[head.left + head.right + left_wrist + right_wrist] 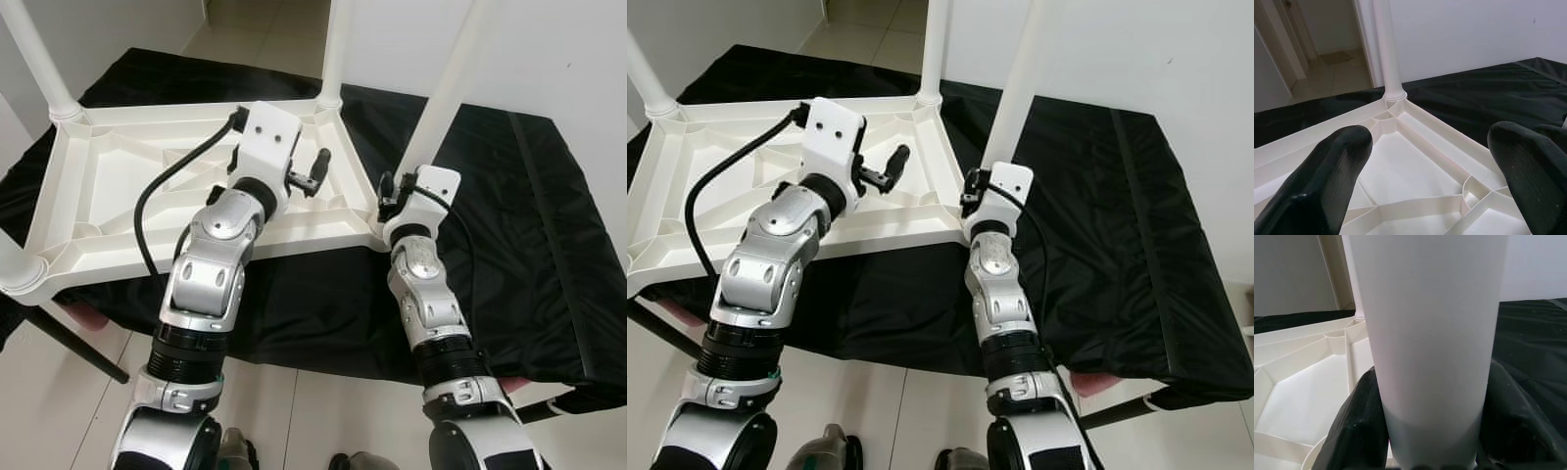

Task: Building children table

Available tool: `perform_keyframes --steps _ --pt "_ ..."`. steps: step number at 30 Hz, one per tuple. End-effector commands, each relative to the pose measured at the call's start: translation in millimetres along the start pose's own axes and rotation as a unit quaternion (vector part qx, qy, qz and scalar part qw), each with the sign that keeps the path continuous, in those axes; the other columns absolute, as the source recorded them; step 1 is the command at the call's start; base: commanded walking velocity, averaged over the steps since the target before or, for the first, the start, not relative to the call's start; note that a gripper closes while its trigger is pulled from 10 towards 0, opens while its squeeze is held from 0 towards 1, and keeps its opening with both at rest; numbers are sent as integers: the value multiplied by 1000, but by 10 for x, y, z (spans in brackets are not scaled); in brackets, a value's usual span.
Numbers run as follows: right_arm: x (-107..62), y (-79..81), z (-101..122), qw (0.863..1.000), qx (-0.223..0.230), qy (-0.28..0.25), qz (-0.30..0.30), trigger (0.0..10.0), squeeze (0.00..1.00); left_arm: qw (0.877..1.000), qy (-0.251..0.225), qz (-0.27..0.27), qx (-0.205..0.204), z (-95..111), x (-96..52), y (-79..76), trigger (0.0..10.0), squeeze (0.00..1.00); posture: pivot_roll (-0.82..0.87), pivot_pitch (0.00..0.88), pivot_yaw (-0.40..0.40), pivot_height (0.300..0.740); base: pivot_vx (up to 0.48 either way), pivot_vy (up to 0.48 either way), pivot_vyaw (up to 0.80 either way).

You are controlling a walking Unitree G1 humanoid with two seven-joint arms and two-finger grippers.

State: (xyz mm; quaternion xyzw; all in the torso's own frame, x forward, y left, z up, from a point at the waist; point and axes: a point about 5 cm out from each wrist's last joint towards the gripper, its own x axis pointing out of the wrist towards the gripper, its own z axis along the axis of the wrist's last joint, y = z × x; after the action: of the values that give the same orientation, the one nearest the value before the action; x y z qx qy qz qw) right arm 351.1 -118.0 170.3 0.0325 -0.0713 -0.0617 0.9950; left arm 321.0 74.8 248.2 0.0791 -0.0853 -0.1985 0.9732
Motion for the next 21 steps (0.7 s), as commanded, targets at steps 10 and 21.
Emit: perform_keyframes --steps 10,21 --pt "-31 -159 -330 997 -13 79 -17 10000 47 999 -12 34 8 52 10 0 10000 0 89 21 -50 740 0 0 0" --pt "30 -241 -464 988 8 154 10 10000 0 999 -14 32 9 58 16 -16 10000 0 84 21 -49 740 0 0 0"
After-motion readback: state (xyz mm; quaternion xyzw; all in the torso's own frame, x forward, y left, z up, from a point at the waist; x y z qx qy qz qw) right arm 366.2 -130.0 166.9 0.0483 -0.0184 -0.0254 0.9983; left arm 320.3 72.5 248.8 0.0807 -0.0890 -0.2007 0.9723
